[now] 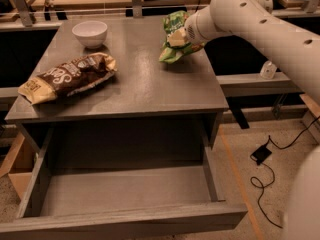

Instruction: Place green rice chip bag into top drawer

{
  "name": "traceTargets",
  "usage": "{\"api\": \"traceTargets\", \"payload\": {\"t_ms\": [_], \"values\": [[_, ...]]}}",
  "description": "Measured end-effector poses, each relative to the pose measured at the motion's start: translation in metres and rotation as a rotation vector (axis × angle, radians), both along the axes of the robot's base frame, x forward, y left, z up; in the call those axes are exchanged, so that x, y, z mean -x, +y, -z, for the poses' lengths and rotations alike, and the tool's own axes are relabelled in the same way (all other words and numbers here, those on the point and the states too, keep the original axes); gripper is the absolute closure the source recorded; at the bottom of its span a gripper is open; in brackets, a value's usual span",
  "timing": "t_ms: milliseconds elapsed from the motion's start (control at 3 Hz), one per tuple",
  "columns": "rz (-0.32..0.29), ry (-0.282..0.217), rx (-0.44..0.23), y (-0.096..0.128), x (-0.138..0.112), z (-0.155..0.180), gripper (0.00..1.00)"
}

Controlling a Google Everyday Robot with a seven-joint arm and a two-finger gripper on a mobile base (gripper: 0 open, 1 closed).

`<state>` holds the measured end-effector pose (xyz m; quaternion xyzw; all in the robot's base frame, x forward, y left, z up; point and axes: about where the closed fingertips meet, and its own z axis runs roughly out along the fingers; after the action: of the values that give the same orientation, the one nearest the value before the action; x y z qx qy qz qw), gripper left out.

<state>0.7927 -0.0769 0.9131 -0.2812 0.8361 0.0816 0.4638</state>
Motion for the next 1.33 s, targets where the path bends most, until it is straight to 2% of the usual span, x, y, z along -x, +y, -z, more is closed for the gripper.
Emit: {"api": "traceTargets", "payload": {"t_ms": [333,667,1000,1333], "values": [[0.03,-0.009,0.001,-0.013,0.047,-0.017,1.0],[0.03,-0.009,0.001,-0.013,0.047,-0.017,1.0],[-0.015,0.001,0.004,-0.008,0.067,-0.014,1.0],[-0.065,-0.019,-0.01,-0.005,0.116,-0.026,1.0]]}}
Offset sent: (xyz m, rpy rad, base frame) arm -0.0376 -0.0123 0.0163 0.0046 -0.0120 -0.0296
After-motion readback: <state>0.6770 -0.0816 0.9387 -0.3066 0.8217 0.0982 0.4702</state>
